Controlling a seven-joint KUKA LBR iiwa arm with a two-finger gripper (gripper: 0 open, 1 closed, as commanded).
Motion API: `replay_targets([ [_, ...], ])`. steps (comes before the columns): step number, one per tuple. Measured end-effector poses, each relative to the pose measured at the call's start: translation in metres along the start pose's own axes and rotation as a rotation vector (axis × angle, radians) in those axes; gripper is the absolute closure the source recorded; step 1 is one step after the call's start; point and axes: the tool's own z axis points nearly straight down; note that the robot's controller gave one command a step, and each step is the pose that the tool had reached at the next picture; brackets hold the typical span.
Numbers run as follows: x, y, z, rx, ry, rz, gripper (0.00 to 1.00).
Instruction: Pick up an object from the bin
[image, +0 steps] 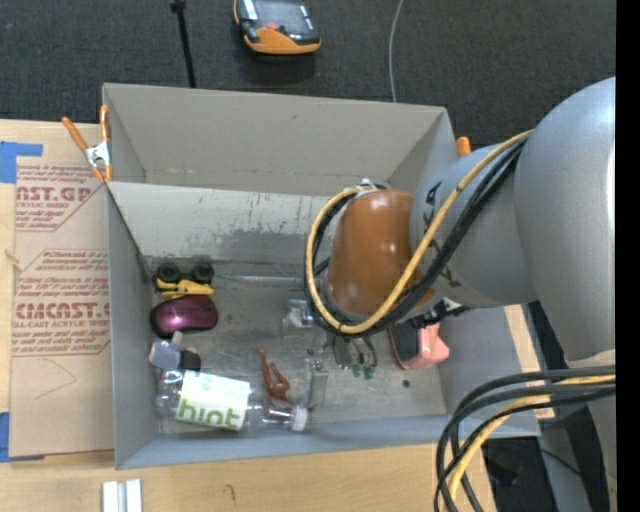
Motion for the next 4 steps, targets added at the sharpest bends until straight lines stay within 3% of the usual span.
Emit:
replay_targets([
  [1, 0.006, -0.001, 0.024, -0.001, -0.006, 0.077, 0.00],
  [2, 0.016, 0.015, 0.031, 0.000, -0.001, -0.004, 0.00],
  [3, 0.023, 0.023, 0.033, 0.001, 0.006, -0.006, 1.00],
  [4, 0.023, 0.023, 0.033, 0.001, 0.006, -0.006, 1.00],
])
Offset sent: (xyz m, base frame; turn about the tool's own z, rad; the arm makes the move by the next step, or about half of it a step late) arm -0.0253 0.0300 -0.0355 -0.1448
